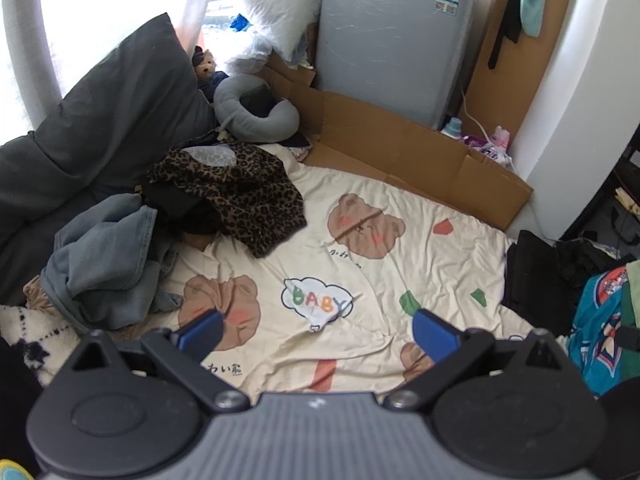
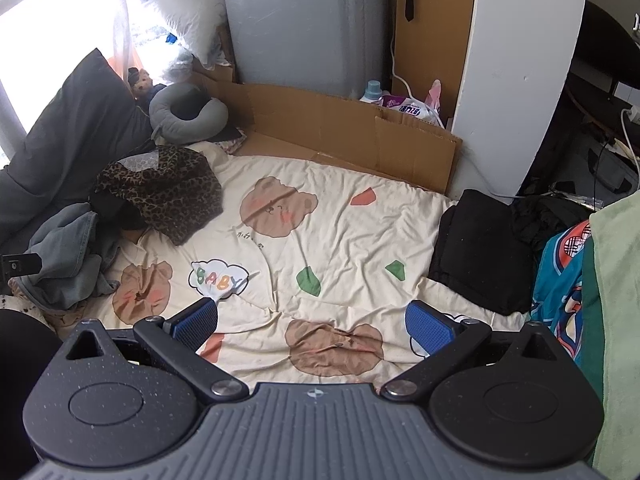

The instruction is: Fold clothes

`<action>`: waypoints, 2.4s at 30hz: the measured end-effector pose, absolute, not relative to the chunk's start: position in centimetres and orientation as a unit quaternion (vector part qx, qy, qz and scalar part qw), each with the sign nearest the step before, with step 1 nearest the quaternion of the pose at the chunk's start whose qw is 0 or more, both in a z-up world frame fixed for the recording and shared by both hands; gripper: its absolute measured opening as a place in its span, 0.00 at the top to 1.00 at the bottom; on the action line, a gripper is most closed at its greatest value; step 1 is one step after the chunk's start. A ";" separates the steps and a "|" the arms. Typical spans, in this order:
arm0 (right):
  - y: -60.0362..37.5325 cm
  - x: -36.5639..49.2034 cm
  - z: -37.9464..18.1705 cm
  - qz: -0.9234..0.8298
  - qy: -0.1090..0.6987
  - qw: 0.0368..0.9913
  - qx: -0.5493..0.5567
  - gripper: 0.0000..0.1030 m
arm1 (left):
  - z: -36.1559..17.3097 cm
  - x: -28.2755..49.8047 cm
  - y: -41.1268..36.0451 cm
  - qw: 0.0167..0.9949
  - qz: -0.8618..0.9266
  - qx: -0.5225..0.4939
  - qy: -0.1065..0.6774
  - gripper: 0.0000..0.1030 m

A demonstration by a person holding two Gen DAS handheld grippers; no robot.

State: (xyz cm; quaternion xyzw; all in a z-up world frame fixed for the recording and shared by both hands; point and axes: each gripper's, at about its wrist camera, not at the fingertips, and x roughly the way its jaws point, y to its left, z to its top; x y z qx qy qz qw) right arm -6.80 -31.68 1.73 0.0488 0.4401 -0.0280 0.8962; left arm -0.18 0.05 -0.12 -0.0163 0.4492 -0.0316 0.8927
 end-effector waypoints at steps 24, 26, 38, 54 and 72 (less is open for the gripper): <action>-31.7 -6.6 1.7 -0.032 0.444 0.894 0.044 0.00 | 0.1 -0.7 0.0 0.898 -0.035 -0.011 0.438 0.01; -31.8 -6.5 1.7 -0.035 0.446 0.893 0.045 0.00 | 0.1 -0.8 0.1 0.898 -0.036 -0.011 0.438 0.01; -32.4 -5.7 1.6 -0.051 0.459 0.885 0.062 0.00 | 0.3 0.1 1.9 0.900 -0.045 -0.028 0.432 0.01; -33.0 -2.6 1.7 -0.059 0.452 0.888 0.063 0.00 | -0.2 2.9 4.4 0.893 -0.042 -0.034 0.447 0.01; -33.9 2.2 0.5 -0.057 0.444 0.891 0.077 0.00 | -0.9 7.2 5.7 0.893 -0.040 -0.025 0.449 0.01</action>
